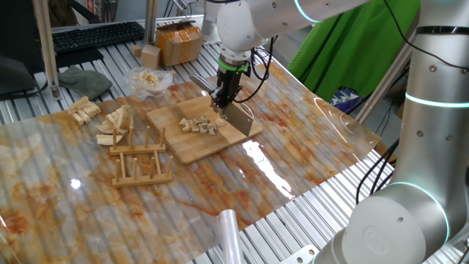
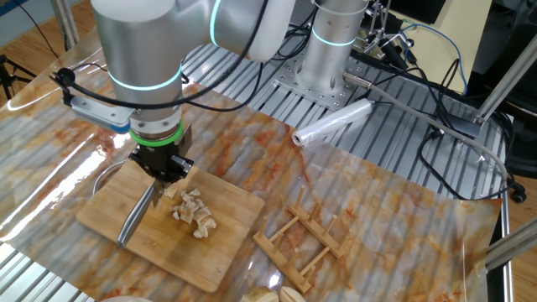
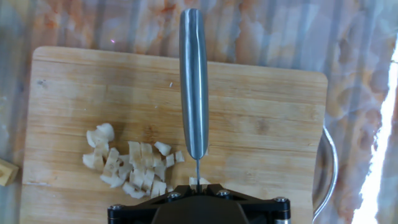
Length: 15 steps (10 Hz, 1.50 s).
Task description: Slice the lotus root
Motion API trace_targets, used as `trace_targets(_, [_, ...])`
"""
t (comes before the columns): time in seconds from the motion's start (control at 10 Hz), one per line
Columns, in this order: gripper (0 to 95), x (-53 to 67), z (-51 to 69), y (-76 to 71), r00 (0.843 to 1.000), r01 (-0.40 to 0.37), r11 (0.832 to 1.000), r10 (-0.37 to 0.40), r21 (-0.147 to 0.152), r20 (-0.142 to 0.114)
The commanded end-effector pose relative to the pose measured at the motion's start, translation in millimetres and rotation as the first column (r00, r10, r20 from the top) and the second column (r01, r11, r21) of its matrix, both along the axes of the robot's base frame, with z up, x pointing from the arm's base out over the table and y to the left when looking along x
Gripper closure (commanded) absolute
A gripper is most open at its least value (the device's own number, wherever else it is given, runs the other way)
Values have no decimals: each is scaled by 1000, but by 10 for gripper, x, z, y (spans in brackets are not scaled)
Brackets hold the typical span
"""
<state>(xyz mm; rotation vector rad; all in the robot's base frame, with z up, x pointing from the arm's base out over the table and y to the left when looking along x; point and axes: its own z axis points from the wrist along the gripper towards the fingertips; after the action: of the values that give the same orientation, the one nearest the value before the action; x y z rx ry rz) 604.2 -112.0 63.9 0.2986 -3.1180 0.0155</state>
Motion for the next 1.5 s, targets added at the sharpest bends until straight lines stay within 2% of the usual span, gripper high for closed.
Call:
trace_targets(0.1, [950,14,2,2,1000,2,1000,-2,0,1])
trace_targets(0.9, [950,23,-27,-6,1000,0,1000,0,10,3])
trace_targets(1.1, [950,24,-160,-12,1000,-7,1000,7,15,9])
trace_targets(1.3, [950,0,-604,-8,997,-6,999,2,50,73])
trace_targets(1.4, [950,-4,-613,-10,998,-3,999,0,36,65])
trace_targets(1.5, [950,0,-555,-6,999,10,997,-14,76,45])
